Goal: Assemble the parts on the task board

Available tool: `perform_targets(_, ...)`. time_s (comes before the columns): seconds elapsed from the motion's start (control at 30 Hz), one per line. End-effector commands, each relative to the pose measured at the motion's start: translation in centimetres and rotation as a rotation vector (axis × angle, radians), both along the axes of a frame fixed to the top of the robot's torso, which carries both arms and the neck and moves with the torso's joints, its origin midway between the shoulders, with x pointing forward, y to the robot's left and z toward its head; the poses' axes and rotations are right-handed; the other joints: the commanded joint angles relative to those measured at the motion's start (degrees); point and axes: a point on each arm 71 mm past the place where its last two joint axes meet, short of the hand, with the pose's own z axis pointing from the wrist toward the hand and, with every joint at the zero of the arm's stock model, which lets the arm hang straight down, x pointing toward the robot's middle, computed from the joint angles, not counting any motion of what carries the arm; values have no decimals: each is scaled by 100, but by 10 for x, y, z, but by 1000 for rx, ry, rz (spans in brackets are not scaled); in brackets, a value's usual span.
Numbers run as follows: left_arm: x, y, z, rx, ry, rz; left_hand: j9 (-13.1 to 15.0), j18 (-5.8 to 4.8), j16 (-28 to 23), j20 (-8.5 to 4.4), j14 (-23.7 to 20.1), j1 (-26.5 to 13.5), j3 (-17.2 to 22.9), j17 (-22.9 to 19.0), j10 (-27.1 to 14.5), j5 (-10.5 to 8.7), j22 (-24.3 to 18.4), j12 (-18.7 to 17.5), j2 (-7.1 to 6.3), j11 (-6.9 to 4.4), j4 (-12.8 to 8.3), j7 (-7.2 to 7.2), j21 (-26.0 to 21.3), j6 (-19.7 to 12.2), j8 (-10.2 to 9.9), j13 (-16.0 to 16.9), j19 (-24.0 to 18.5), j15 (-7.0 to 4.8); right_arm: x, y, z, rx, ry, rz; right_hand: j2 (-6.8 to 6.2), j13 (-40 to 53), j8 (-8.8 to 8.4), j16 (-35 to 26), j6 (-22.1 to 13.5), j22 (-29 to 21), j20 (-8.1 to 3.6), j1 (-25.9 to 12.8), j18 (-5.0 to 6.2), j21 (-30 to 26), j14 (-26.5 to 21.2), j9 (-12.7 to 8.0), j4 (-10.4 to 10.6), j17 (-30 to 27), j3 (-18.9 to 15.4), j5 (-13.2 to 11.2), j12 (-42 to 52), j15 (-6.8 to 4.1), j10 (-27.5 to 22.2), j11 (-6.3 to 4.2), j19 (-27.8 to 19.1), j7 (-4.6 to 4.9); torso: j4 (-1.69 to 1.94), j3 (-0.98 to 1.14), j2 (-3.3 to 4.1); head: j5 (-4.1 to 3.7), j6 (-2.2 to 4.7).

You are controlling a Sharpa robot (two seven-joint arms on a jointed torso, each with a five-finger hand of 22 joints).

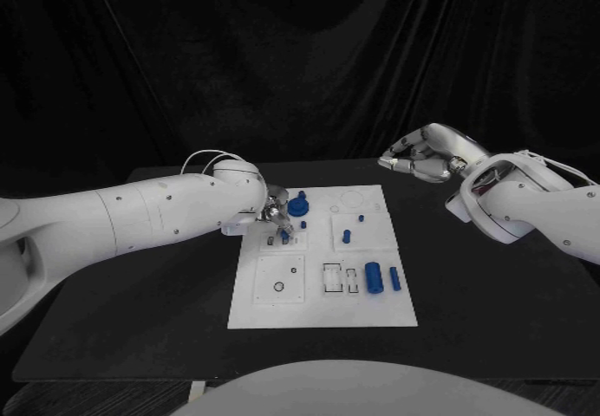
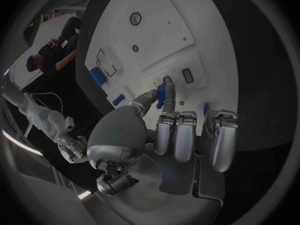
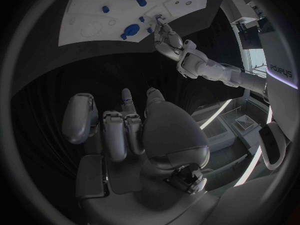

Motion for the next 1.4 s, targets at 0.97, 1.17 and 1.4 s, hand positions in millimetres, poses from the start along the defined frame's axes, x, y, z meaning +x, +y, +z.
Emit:
perform_targets(0.97, -8, 23, 3, -157, 8, 315, 199, -17, 15, -112, 605, -424, 715, 1509, 602, 313, 1479, -3, -102, -94, 169, -63, -38, 160, -17, 1506, 540, -100, 4, -7, -17, -40, 72, -32, -14, 1509, -54, -64, 7, 844, -12, 270, 92, -97, 557, -42, -4, 1315, 17, 636, 20, 20, 600, 37, -39, 10, -7, 0, -21, 116, 1)
perform_targets(1.17, -8, 24, 0, -163, 16, 324, 202, -14, 15, -111, 605, -422, 733, 1509, 602, 328, 1474, -3, -93, -92, 173, -60, -47, 160, -22, 1506, 531, -99, 4, -7, -17, -42, 77, -33, -24, 1509, -61, -63, 12, 843, -12, 319, 93, -107, 556, -49, -6, 1315, 40, 743, 20, 21, 600, 39, -39, 12, -3, 6, -15, 139, 1)
perform_targets(1.4, -9, 23, -3, -169, 17, 330, 203, -9, 15, -110, 605, -426, 751, 1509, 602, 334, 1466, -3, -91, -85, 182, -49, -62, 137, -41, 1506, 517, -96, 3, -6, -18, -43, 81, -32, -30, 1509, -67, -65, 12, 843, -11, 348, 94, -115, 556, -54, -7, 1313, 57, 806, 20, 21, 600, 40, -40, 13, -1, -2, 1, 163, 1)
